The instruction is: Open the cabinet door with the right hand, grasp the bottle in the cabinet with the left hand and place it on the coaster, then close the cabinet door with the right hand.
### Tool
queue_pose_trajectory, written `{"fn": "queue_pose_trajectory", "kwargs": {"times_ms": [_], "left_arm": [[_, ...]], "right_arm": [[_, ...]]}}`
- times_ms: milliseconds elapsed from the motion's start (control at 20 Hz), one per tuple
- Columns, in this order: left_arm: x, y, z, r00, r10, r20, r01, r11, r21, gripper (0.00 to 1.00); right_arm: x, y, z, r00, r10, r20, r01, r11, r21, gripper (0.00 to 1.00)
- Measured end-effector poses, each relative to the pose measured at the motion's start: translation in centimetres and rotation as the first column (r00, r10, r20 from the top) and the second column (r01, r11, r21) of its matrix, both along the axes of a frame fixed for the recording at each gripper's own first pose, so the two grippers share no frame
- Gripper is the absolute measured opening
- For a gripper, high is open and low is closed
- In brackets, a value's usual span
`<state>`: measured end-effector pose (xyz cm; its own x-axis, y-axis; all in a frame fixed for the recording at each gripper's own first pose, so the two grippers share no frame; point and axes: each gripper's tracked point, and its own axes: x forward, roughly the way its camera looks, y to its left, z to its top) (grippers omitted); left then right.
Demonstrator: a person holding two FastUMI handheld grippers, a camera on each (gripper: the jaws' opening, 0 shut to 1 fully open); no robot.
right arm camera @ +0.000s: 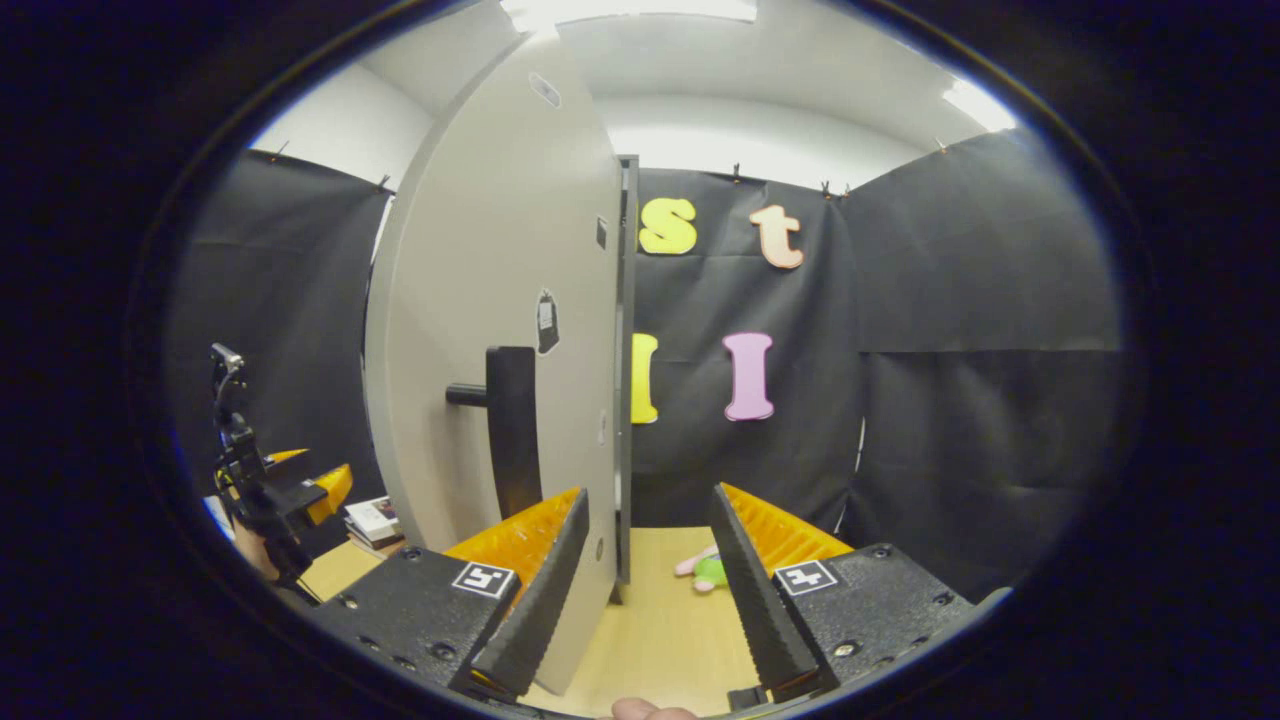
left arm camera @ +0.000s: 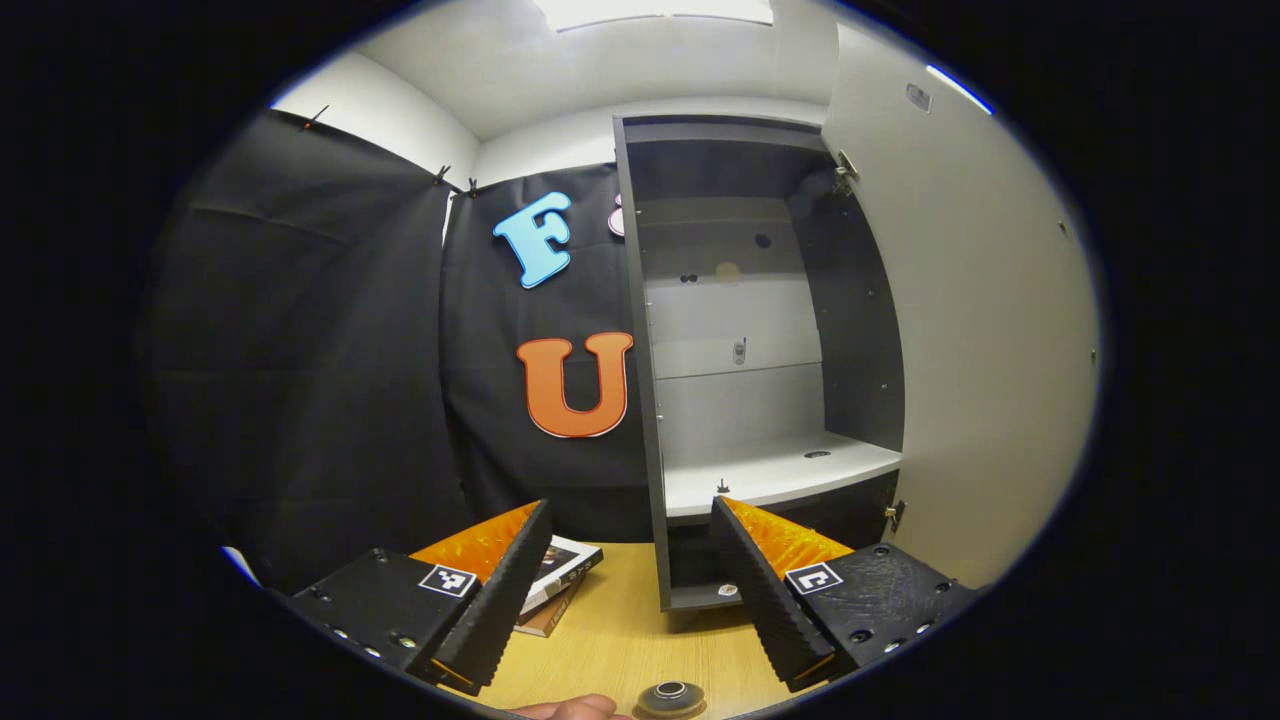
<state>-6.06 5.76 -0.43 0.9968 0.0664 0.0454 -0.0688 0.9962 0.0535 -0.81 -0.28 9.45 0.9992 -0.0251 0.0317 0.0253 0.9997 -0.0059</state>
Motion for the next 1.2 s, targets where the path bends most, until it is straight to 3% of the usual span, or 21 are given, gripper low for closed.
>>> {"fn": "queue_pose_trajectory", "kwargs": {"times_ms": [700, 1200], "left_arm": [[-3.7, 3.4, -0.4, 0.997, 0.08, -0.013, -0.08, 0.997, 0.004, 0.96], [-7.4, 5.8, -1.5, 0.989, 0.136, -0.062, -0.136, 0.991, 0.013, 0.96]], "right_arm": [[1.2, 4.6, -0.2, 0.992, 0.123, -0.018, -0.122, 0.992, 0.037, 0.81], [3.9, 10.5, -0.9, 0.963, 0.261, -0.059, -0.256, 0.963, 0.081, 0.81]]}}
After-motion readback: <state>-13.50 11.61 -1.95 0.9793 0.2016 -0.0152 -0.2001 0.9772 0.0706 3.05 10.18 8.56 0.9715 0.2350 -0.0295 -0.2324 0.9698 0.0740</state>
